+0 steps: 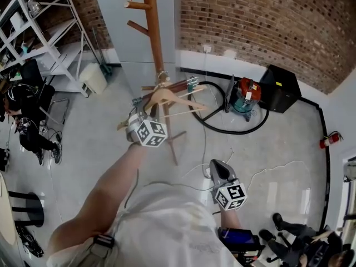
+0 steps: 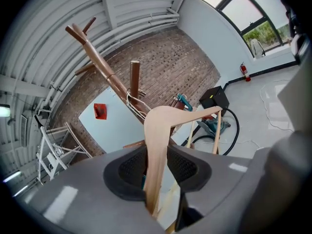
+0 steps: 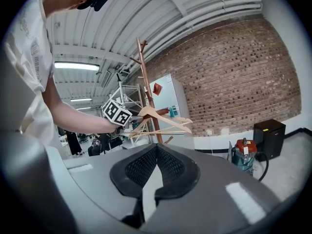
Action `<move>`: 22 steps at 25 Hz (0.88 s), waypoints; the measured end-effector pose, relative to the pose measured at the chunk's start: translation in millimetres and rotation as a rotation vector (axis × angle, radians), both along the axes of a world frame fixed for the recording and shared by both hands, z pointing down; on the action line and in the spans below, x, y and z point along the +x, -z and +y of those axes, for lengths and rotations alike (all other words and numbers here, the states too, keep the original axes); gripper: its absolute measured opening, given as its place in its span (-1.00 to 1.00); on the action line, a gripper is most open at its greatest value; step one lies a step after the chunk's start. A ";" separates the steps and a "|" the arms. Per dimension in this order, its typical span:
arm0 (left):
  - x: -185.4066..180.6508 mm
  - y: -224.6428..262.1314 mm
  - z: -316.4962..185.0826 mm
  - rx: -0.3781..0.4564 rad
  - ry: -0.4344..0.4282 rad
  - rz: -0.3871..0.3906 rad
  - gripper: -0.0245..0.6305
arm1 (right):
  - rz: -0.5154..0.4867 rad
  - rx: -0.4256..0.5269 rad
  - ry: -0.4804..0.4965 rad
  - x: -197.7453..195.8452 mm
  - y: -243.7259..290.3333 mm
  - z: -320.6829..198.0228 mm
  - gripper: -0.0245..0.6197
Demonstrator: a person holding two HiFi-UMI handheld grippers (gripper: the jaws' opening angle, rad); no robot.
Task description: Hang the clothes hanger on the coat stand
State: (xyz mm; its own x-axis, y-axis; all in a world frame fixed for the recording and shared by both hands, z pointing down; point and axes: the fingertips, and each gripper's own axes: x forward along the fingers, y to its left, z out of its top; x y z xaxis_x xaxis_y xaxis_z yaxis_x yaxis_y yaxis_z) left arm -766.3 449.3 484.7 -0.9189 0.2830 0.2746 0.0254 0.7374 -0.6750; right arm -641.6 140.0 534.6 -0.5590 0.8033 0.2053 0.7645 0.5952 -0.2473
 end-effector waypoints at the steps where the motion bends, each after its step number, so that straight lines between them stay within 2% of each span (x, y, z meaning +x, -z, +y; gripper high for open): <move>1: -1.0 -1.1 1.6 -0.010 0.003 -0.002 -0.52 | 0.001 0.001 -0.002 -0.4 -1.2 0.3 -0.88; 13: -4.2 10.0 -0.4 -0.020 -0.011 -0.025 -0.45 | 0.014 0.005 -0.011 1.0 3.3 -4.0 -0.88; 18: 15.1 18.6 -6.6 0.010 -0.019 -0.037 -0.45 | 0.013 0.006 -0.003 15.8 9.1 -4.4 -0.88; 22: 41.2 22.0 -12.4 0.066 -0.030 -0.049 -0.47 | 0.012 0.001 -0.014 27.4 5.3 -8.6 -0.88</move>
